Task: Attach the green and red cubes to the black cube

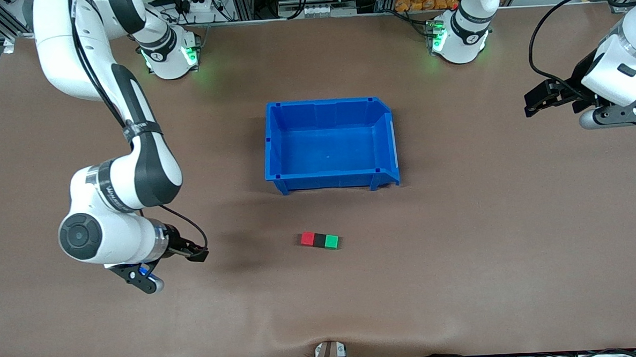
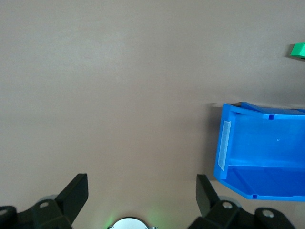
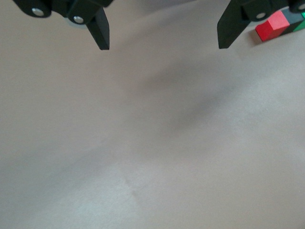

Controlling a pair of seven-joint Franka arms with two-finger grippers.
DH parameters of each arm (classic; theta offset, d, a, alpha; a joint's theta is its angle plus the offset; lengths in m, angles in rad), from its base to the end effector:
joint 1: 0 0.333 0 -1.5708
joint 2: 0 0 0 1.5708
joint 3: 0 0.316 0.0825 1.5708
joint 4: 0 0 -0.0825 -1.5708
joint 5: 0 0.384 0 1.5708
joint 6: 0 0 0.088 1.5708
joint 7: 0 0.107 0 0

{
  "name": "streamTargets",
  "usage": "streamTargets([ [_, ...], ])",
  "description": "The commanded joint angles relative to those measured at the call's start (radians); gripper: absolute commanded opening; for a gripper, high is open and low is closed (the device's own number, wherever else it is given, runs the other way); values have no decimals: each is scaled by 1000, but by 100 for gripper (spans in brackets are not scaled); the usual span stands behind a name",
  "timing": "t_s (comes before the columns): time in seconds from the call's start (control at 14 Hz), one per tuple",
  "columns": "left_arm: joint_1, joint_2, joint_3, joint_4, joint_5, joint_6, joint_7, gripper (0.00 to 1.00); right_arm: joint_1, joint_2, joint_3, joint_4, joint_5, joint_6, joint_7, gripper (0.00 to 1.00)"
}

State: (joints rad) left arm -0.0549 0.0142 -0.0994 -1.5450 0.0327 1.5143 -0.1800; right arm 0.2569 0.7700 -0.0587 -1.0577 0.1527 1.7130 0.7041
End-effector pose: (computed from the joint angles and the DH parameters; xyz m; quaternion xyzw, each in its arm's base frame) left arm 0.5471 -0.0810 0.6240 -0.9995 -0.0134 0.0195 0.0191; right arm 0.7265 0.1745 0.3694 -0.9632 0.2572 0.0747 0.0238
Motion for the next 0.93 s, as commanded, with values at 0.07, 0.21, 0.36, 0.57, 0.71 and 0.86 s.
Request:
streamTargets([
  [0.07,9,13,0,19,-11,-54,8,100,-36,-28,17,-16,-22,-71,-64,100],
  [0.21,1,19,0,16,-10,-62,7,100,-41,-50,16,-16,-25,-95,-126,100],
  [0.36,3,21,0,19,-11,-63,8,100,-50,-57,17,-16,-24,-107,-141,100],
  [0.57,6,10,0,25,-10,-69,10,100,-59,-66,16,-18,-30,-107,-213,100],
  [0.71,9,10,0,25,-10,-69,11,100,-68,-83,20,-18,-73,-108,-253,100],
  [0.86,9,10,0,25,-13,-69,11,100,-68,-87,20,-18,-90,-127,-290,100],
])
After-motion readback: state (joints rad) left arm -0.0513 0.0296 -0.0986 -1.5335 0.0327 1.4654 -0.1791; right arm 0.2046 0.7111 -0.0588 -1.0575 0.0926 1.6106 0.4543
